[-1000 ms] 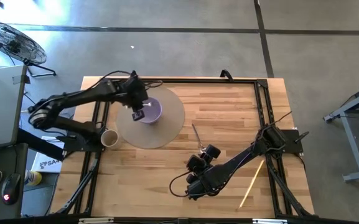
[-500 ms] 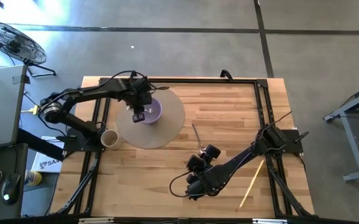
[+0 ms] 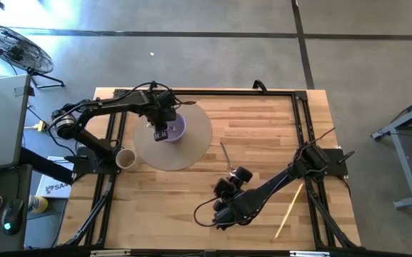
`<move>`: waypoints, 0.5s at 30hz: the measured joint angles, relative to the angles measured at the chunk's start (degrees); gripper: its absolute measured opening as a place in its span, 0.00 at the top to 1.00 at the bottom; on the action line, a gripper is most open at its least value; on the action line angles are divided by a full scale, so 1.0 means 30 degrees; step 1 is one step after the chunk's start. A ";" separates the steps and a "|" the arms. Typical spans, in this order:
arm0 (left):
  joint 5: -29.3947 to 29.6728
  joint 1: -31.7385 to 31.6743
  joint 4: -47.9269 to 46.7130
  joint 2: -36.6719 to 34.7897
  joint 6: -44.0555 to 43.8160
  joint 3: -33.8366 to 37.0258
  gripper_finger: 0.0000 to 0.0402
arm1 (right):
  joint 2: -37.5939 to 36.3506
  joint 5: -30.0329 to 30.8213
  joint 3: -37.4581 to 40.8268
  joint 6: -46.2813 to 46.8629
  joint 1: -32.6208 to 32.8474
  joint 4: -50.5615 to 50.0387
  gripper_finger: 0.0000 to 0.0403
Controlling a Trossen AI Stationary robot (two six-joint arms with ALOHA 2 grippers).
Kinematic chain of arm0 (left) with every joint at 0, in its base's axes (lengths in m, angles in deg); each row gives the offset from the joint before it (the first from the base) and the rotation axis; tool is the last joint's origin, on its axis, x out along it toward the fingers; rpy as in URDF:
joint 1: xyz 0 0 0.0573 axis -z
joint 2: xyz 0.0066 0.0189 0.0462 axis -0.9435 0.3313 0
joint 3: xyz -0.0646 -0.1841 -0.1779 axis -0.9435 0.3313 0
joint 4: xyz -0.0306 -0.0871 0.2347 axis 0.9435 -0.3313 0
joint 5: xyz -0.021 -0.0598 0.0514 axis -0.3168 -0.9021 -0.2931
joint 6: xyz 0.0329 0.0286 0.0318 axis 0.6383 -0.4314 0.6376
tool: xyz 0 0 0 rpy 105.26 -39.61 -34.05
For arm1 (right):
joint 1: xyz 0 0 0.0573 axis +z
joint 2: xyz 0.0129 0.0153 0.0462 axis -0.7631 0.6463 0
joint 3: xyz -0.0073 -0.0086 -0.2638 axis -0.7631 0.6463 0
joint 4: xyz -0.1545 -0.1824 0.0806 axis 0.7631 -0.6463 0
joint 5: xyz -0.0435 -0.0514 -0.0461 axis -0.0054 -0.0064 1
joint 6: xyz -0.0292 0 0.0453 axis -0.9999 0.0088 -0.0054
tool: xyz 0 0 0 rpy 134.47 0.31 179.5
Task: Pick & Place Utensil
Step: Put the white fork into the purple bowl on the gray placemat, then put the silver spoon into the purple bowl on the gray placemat
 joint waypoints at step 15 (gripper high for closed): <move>0.0092 0.0003 -0.3134 -0.0031 -0.1191 -0.2182 0.75 | 0.0000 -0.1544 -0.0007 0.0011 -0.0731 0.0778 0.68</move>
